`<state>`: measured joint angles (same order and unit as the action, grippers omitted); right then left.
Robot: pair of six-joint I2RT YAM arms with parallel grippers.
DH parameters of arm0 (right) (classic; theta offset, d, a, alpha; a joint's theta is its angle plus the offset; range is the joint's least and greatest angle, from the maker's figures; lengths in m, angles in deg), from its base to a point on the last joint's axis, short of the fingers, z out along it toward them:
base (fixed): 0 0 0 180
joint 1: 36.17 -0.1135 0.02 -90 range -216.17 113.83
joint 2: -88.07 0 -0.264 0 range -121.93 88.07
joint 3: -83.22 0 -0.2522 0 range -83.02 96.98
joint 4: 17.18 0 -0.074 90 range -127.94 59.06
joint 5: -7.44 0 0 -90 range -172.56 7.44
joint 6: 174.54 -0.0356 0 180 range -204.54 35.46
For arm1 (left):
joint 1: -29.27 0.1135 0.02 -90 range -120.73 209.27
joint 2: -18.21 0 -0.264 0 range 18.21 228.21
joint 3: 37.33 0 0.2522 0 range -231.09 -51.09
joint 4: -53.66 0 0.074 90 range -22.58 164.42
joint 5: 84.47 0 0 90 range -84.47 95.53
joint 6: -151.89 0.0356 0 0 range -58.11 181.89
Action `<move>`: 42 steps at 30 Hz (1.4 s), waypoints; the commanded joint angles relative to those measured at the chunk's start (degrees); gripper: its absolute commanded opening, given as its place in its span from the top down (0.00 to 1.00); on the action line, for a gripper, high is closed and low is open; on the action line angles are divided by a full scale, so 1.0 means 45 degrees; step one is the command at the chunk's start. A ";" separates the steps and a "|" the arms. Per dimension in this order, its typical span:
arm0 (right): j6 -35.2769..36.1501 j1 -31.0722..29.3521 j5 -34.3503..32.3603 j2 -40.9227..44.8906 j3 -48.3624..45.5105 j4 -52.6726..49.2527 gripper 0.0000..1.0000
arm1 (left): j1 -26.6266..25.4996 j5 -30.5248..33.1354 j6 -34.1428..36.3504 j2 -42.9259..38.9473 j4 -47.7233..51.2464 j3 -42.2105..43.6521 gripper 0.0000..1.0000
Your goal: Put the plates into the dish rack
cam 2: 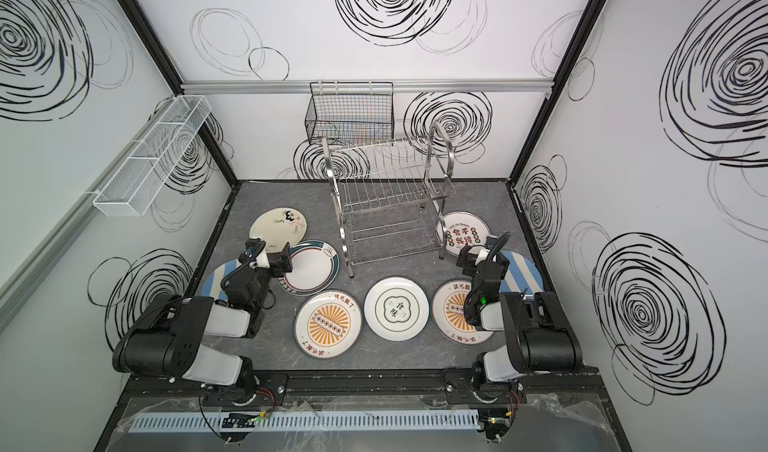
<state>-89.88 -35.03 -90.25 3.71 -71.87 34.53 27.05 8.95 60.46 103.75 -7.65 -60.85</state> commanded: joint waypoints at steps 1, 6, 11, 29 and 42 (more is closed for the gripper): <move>0.0074 0.0038 0.0056 -0.0020 0.0234 0.0470 0.00 | -0.0054 -0.0134 0.0183 0.0015 -0.0779 -0.0197 0.04; 0.0055 0.0077 0.0138 -0.0025 0.0273 0.0436 0.00 | -0.0054 -0.0155 0.0184 0.0029 -0.0779 -0.0200 0.04; 0.0036 0.0157 0.0311 -0.0022 0.0259 0.0417 0.00 | -0.0020 -0.0175 0.0165 0.0016 -0.0780 -0.0210 0.04; 0.0370 0.0273 0.1286 -0.0009 0.0389 0.0211 0.02 | 0.0028 -0.0311 0.0124 -0.0148 -0.0655 -0.0212 0.04; -0.1326 -0.1021 0.2898 0.4334 0.4619 -0.9882 0.09 | -0.1671 0.1398 -0.4241 -0.6059 0.9780 -0.3370 0.04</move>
<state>-92.20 -36.60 -80.46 18.79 -53.40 4.28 20.85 14.63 50.97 78.62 19.30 -70.40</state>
